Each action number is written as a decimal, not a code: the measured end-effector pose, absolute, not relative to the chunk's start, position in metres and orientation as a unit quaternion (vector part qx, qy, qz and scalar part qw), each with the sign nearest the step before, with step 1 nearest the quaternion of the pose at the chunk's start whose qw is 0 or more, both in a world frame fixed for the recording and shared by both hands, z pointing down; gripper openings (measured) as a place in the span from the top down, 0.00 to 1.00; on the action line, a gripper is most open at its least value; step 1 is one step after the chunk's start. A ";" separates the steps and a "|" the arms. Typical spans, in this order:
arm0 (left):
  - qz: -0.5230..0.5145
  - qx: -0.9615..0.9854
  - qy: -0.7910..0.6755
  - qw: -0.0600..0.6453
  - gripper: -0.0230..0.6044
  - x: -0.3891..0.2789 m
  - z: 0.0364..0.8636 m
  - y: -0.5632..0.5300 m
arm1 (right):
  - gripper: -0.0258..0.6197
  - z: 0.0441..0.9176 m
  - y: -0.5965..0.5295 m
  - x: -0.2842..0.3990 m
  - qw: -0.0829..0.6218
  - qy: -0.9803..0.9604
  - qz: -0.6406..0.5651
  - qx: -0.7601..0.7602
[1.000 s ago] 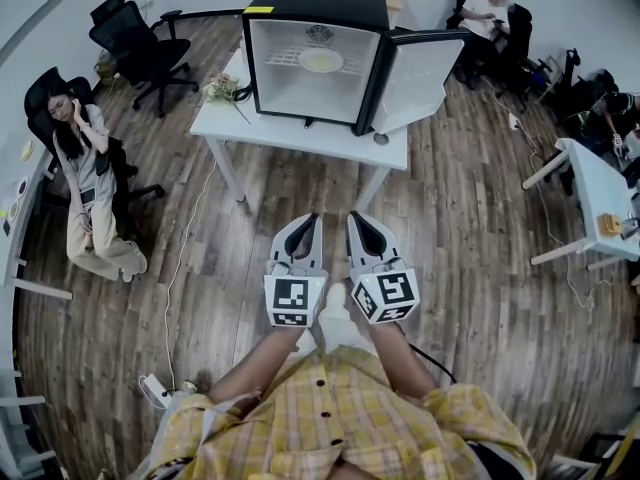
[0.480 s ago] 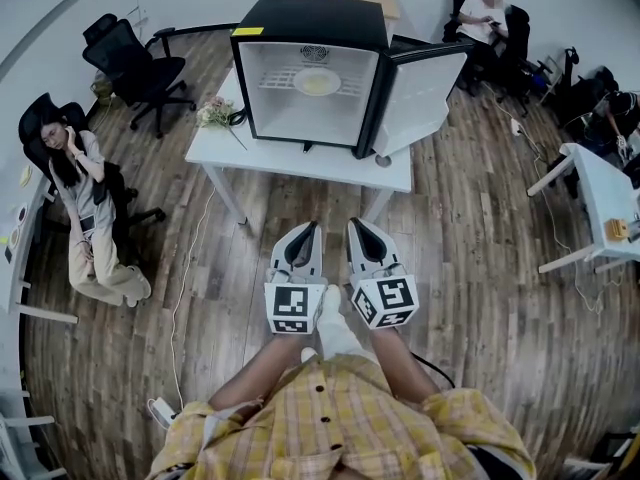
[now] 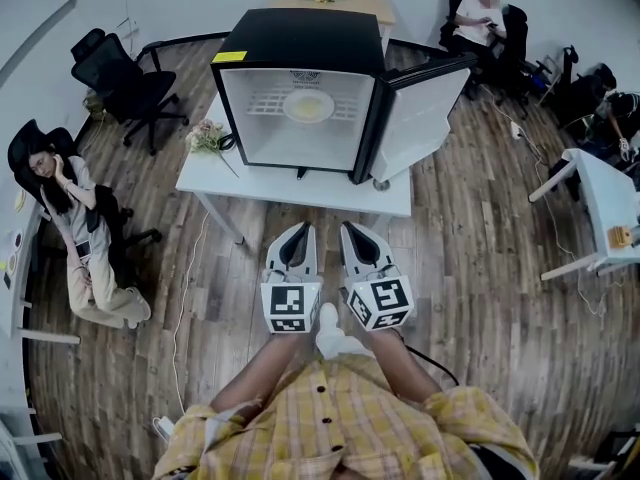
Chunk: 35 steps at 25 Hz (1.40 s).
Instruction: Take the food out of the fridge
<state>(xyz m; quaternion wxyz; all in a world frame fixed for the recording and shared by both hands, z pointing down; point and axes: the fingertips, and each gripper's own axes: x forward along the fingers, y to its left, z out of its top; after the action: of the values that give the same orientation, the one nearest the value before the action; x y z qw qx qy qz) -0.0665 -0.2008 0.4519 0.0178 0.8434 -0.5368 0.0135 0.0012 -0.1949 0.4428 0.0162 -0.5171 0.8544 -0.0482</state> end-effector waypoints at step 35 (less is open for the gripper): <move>-0.233 0.746 -0.458 0.424 0.78 -0.064 0.503 -0.432 | 0.95 0.468 -0.346 0.037 0.009 0.859 -0.091 -0.504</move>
<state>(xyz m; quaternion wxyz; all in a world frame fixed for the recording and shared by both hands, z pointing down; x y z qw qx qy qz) -0.0637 -0.4318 0.5028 0.4239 0.7457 -0.4583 -0.2328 0.0365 -0.3459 0.4678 0.0093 -0.5038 0.8589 -0.0912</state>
